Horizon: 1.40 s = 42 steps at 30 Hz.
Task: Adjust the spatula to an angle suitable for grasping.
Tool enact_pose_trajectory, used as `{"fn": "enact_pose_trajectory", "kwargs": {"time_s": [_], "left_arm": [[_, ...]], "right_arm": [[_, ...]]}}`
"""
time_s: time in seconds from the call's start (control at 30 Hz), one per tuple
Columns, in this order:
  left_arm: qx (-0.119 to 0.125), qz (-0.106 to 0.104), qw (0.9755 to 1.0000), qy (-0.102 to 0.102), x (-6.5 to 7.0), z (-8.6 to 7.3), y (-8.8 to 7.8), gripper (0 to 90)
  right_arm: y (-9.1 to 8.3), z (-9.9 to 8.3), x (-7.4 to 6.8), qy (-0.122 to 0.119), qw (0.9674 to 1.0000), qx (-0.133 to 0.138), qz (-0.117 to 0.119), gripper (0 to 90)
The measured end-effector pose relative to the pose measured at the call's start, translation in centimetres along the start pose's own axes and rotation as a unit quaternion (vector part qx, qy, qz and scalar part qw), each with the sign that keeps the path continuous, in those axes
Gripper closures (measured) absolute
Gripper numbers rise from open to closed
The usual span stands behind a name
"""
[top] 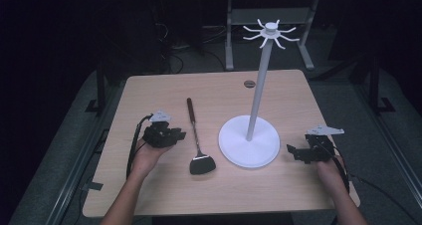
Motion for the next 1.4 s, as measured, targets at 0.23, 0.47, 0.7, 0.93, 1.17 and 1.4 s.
{"fn": "enact_pose_trajectory", "kwargs": {"time_s": [0.23,0.47,0.7,0.93,1.17,1.4], "left_arm": [[-0.007,-0.026,0.9996,0.007,1.5,1.0,1.5,89.8],[-0.034,-0.045,0.9984,0.009,3.0,0.6,3.7,89.9],[-0.051,-0.048,0.9975,0.012,3.7,-0.1,5.6,89.8],[-0.076,-0.039,0.9962,0.018,3.6,-0.8,6.2,89.8],[-0.092,-0.037,0.9948,0.02,3.2,-1.6,6.4,89.8],[-0.098,-0.034,0.9944,0.021,3.2,-1.9,6.2,89.8]], "right_arm": [[0.0,0.0,-0.1,0.003,1.0,0.0,0.002,14.3],[0.0,0.0,0.0,0.004,1.0,0.002,0.002,14.4],[0.1,0.0,0.1,0.002,1.0,0.001,0.001,14.3],[0.0,0.0,0.2,0.007,1.0,0.002,0.0,14.3],[-0.1,-0.1,0.3,0.01,0.9999,0.002,-0.001,14.3],[-0.1,-0.1,0.3,0.01,0.9999,0.002,-0.002,14.3]]}}
Point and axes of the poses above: each handheld gripper's, and its own axes: y roughly forward along the jaws, z roughly out of its top, x roughly to its right, the point moved 8 cm from there along y, roughly forward along the jaws, and after that the axes turned 7 degrees about -y, right-handed, at the moved point
